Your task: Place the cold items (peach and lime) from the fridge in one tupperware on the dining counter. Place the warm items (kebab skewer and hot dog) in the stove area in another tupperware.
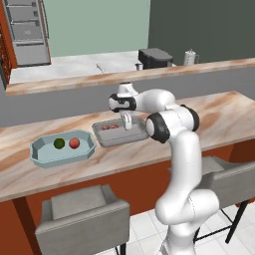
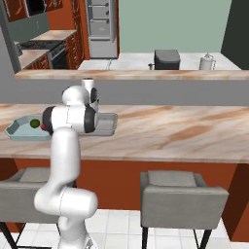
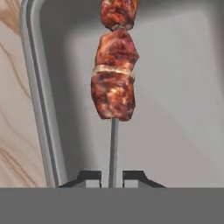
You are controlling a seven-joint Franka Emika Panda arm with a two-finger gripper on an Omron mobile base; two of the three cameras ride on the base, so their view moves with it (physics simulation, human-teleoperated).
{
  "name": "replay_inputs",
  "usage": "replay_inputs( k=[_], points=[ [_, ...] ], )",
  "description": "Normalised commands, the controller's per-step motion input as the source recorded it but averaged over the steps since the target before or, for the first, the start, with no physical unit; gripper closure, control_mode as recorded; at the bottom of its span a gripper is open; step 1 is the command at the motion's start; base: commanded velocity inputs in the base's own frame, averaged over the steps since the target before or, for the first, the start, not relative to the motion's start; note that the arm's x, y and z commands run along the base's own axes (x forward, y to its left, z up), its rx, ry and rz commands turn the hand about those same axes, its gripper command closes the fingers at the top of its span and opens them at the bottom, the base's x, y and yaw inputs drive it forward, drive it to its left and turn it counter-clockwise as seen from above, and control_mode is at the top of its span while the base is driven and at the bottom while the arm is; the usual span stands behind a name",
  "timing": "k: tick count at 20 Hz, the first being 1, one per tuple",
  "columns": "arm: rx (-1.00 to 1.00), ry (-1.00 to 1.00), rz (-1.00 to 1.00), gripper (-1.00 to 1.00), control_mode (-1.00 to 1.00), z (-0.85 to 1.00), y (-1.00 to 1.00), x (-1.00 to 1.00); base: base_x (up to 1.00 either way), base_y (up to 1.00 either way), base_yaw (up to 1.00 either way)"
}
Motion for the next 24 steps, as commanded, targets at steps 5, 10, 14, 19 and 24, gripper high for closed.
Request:
replay_inputs(
  k=[5,10,14,19,24],
  points=[
    [-0.02,0.07,0.00,1.00,-1.00,-0.29,0.00,0.48,0.00,0.00,0.00],
    [-0.04,0.07,0.00,1.00,-1.00,-0.29,0.00,0.41,0.00,0.00,0.00],
    [0.00,0.08,0.00,1.00,-1.00,-0.23,0.00,0.32,0.00,0.00,0.00],
    [0.00,0.01,0.00,-1.00,-1.00,-0.25,0.00,0.00,0.00,0.00,0.00],
    [0.00,0.00,0.00,-1.00,-1.00,-0.34,-0.07,-0.17,0.00,0.00,0.00]
  ],
)
